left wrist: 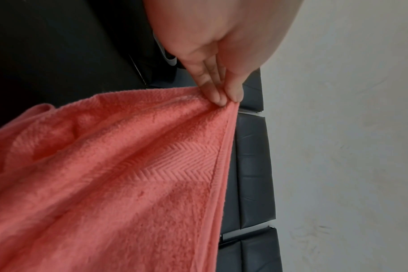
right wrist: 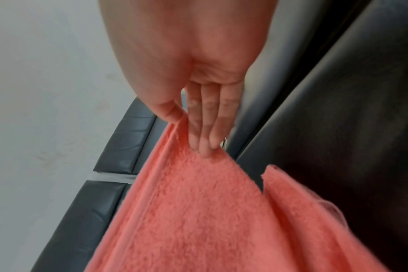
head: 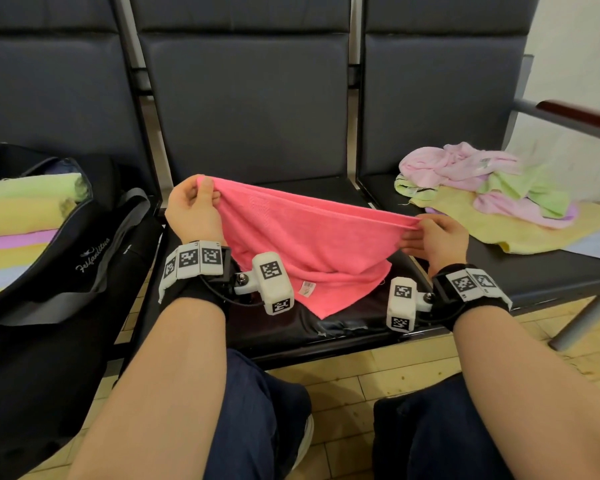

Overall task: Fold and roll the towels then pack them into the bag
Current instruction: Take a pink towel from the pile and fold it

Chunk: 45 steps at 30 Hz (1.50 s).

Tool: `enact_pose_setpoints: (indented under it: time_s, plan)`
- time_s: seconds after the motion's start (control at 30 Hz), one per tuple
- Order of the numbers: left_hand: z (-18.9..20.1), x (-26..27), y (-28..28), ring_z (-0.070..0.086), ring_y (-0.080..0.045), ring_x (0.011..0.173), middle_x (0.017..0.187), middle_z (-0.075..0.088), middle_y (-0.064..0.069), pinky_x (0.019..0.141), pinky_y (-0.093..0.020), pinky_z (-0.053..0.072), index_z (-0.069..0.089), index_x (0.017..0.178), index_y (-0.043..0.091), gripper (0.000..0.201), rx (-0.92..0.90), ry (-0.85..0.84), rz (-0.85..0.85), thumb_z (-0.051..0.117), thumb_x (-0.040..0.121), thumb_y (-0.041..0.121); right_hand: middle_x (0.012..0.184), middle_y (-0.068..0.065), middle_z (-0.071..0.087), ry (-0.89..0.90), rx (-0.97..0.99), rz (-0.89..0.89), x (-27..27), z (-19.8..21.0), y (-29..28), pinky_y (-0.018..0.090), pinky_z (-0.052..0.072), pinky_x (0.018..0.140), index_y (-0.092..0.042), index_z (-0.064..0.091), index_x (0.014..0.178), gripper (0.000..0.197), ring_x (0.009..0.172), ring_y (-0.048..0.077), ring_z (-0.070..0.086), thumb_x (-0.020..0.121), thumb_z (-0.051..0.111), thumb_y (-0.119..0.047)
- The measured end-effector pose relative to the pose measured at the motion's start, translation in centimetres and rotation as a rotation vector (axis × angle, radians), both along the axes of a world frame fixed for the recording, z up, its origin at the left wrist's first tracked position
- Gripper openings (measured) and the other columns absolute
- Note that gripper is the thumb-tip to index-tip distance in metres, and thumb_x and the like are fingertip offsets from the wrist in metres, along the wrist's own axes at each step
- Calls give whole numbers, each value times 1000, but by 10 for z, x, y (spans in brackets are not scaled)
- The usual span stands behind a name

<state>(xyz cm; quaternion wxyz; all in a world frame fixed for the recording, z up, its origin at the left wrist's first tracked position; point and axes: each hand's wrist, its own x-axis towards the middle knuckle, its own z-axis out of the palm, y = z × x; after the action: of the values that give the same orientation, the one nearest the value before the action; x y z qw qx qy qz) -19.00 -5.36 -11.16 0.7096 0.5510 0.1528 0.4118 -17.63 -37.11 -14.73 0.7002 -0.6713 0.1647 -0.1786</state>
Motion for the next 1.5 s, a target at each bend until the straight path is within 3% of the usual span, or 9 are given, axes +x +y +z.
enact_pose_setpoints:
  time_s: [0.23,0.37,0.5,0.63,0.73,0.83,1.07,1.3,1.5]
  plan:
    - [0,-1,-3,62,-2,63,83,66,-1,70,-17,52,63,90,16,5,-3,17,3,61,92,11,63,14,64,-41,168,22,-2,6,1,29,56,59,-7,61,83,22,54,22,65,89,44,4]
    - [-2,0,2,62,-2,63,78,65,2,74,-21,54,64,93,13,3,-29,26,15,61,91,12,79,9,67,-52,-117,94,-1,-2,-1,32,54,77,-18,65,83,20,74,21,65,75,67,1]
    - [-3,2,2,62,0,60,86,66,-3,69,-17,52,63,96,10,5,-35,32,21,61,92,11,72,0,64,-76,-276,52,-3,-7,-3,29,49,70,-12,67,85,5,62,9,59,82,68,-8]
    - [-6,4,2,62,1,59,90,66,-7,68,-17,52,63,97,9,6,-39,51,16,61,92,11,85,-2,60,-93,-400,-2,-1,-8,-7,28,46,75,-8,71,91,9,73,11,56,85,66,-12]
    - [-8,7,3,62,0,60,90,66,-7,64,-14,50,63,100,6,10,-36,77,24,61,92,12,71,3,59,-66,-270,22,-1,-5,-5,34,49,64,-21,64,84,12,54,11,54,89,62,-10]
    - [-10,7,4,61,-1,62,84,66,-3,61,-11,49,64,103,4,14,-28,116,23,59,93,12,64,7,57,-39,-162,49,-2,-2,-3,26,46,50,-27,54,81,24,40,6,50,93,57,-7]
    - [-7,3,-1,61,-1,62,91,68,-9,66,-16,52,63,97,12,5,-25,126,48,60,93,13,76,11,60,-125,97,-27,0,11,5,19,51,46,-1,51,109,14,48,8,63,96,54,-7]
    - [55,-12,-9,60,2,56,76,63,0,65,-19,52,63,89,14,5,-79,-18,27,61,91,10,64,7,61,-290,35,-165,-13,75,12,26,52,49,-16,54,81,17,45,10,60,94,54,-5]
    - [155,-29,-8,59,-5,59,75,61,-1,66,-24,51,62,93,7,3,-78,-263,1,60,91,6,78,9,65,-512,-114,-237,-26,177,7,37,59,70,-14,61,84,12,63,14,65,89,57,-4]
